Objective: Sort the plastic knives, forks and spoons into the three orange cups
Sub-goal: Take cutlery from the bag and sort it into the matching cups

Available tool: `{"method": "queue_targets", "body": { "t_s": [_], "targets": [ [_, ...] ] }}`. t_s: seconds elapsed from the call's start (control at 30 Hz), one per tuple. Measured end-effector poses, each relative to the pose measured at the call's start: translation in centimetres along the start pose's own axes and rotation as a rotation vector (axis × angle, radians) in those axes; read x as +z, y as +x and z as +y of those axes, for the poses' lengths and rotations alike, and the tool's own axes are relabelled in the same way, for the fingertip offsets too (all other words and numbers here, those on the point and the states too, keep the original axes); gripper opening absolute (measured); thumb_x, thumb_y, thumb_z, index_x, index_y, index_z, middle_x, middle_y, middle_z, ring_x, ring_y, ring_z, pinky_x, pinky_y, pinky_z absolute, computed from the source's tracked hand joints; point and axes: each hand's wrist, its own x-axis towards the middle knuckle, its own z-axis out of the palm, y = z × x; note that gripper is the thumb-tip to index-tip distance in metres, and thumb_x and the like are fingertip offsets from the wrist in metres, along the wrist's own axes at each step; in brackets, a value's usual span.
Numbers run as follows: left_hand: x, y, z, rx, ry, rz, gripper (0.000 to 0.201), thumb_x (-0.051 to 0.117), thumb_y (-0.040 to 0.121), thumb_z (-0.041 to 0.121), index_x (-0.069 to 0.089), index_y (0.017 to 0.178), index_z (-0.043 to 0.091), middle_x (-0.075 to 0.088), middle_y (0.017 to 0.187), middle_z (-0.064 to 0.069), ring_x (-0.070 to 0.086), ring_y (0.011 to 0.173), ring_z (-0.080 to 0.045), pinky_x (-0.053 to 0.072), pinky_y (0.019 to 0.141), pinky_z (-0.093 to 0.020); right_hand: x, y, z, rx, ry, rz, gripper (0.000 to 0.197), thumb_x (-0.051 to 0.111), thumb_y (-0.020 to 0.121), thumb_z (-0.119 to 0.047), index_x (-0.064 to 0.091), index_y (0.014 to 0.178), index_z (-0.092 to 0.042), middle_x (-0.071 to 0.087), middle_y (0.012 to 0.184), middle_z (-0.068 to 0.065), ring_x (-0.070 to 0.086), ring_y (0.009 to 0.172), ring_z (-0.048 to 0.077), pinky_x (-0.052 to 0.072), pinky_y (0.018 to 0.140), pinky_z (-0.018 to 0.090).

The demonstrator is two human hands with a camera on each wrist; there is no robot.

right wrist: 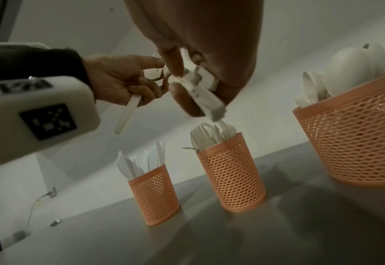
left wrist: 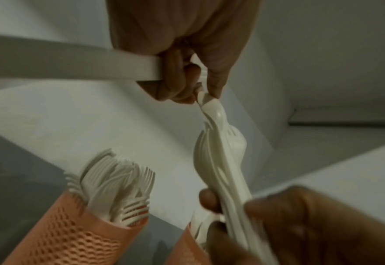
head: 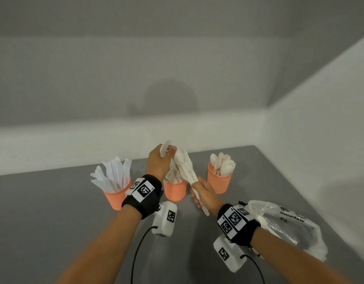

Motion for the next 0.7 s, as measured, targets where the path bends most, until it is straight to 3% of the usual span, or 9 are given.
{"method": "queue_targets", "body": {
  "t_s": [0.13, 0.2, 0.27, 0.33, 0.4, 0.5, 0.6, 0.63, 0.7],
  "targets": [
    [1.0, -2.0, -0.8, 0.121, 0.118, -0.069, 0.011, 0.06, 0.088, 0.016, 0.068, 0.091, 0.01, 0.065, 0.081, -0.004, 0.06, 0.075, -0.019, 0.048, 0.073, -0.031, 0.1, 0.1, -0.6, -0.006, -0.003, 0.02, 0.017, 0.036, 0.096, -0.013, 0.047, 0.085, -0.022, 0.044, 0.064, -0.001, 0.039, 0.049, 0.01, 0.035, 0.043, 0.019],
    [1.4, -3.1, -1.0, 0.134, 0.125, -0.063, 0.015, 0.061, 0.087, 0.014, 0.065, 0.101, 0.013, 0.064, 0.084, 0.004, 0.06, 0.077, -0.012, 0.044, 0.07, -0.017, 0.2, 0.3, -0.5, -0.093, -0.145, 0.081, 0.014, 0.038, 0.096, -0.015, 0.051, 0.094, -0.02, 0.05, 0.072, -0.002, 0.048, 0.059, 0.012, 0.041, 0.054, 0.023],
    [1.8, -3.8, -1.2, 0.03, 0.003, -0.042, 0.017, 0.064, 0.085, 0.017, 0.061, 0.102, 0.014, 0.064, 0.088, 0.007, 0.061, 0.08, -0.009, 0.043, 0.068, -0.011, 0.3, 0.4, -0.1, -0.197, -0.32, 0.172, 0.02, 0.041, 0.095, -0.016, 0.052, 0.111, -0.012, 0.056, 0.086, -0.003, 0.056, 0.078, 0.015, 0.044, 0.07, 0.026],
    [2.2, -4.1, -1.2, -0.122, -0.163, -0.046, 0.009, 0.066, 0.084, 0.023, 0.062, 0.087, 0.015, 0.064, 0.073, 0.005, 0.062, 0.063, -0.005, 0.043, 0.056, -0.011, 0.3, 0.2, 0.2, -0.265, -0.452, 0.222, 0.024, 0.042, 0.095, -0.017, 0.05, 0.116, -0.008, 0.058, 0.089, -0.001, 0.06, 0.082, 0.02, 0.047, 0.073, 0.032],
    [2.5, -4.4, -0.9, -0.24, -0.281, -0.064, 0.016, 0.068, 0.083, 0.022, 0.057, 0.073, 0.016, 0.054, 0.057, 0.005, 0.048, 0.036, 0.002, 0.035, 0.038, -0.009, 0.6, -0.2, 0.3, -0.33, -0.592, 0.208, 0.024, 0.042, 0.095, -0.018, 0.047, 0.115, -0.006, 0.056, 0.084, 0.001, 0.06, 0.076, 0.023, 0.047, 0.068, 0.037],
    [2.8, -4.4, -0.5, -0.283, -0.376, -0.053, 0.016, 0.07, 0.081, 0.012, 0.055, 0.075, 0.007, 0.052, 0.057, -0.003, 0.043, 0.028, 0.002, 0.031, 0.033, -0.008, 1.2, -0.6, 0.6, -0.372, -0.7, 0.129, 0.022, 0.04, 0.094, -0.011, 0.043, 0.114, -0.002, 0.051, 0.084, 0.004, 0.05, 0.071, 0.019, 0.037, 0.062, 0.03],
    [2.7, -4.1, -0.6, -0.28, -0.308, -0.096, 0.01, 0.064, 0.083, 0.006, 0.057, 0.076, 0.005, 0.054, 0.058, -0.005, 0.045, 0.029, 0.001, 0.032, 0.033, -0.009, 0.9, -0.9, 0.0, -0.306, -0.586, 0.049, 0.017, 0.041, 0.093, -0.006, 0.044, 0.109, -0.008, 0.051, 0.083, 0.0, 0.051, 0.066, 0.008, 0.038, 0.061, 0.021],
    [2.6, -4.0, -1.0, -0.272, -0.271, -0.128, 0.009, 0.062, 0.084, 0.005, 0.057, 0.076, 0.004, 0.054, 0.056, -0.004, 0.045, 0.029, 0.001, 0.032, 0.033, -0.009, 0.6, -0.9, -0.5, -0.24, -0.47, -0.009, 0.015, 0.043, 0.092, -0.003, 0.047, 0.103, -0.013, 0.052, 0.079, -0.002, 0.052, 0.06, 0.0, 0.039, 0.058, 0.015],
    [2.3, -3.8, -1.5, -0.247, -0.205, -0.232, 0.009, 0.059, 0.084, 0.007, 0.059, 0.076, 0.002, 0.057, 0.056, -0.006, 0.047, 0.033, -0.004, 0.033, 0.035, -0.011, 0.1, -0.7, -1.5, -0.05, -0.214, -0.143, 0.017, 0.046, 0.09, -0.001, 0.052, 0.086, -0.017, 0.053, 0.068, -0.001, 0.052, 0.049, 0.001, 0.043, 0.052, 0.016]
  ]
}}
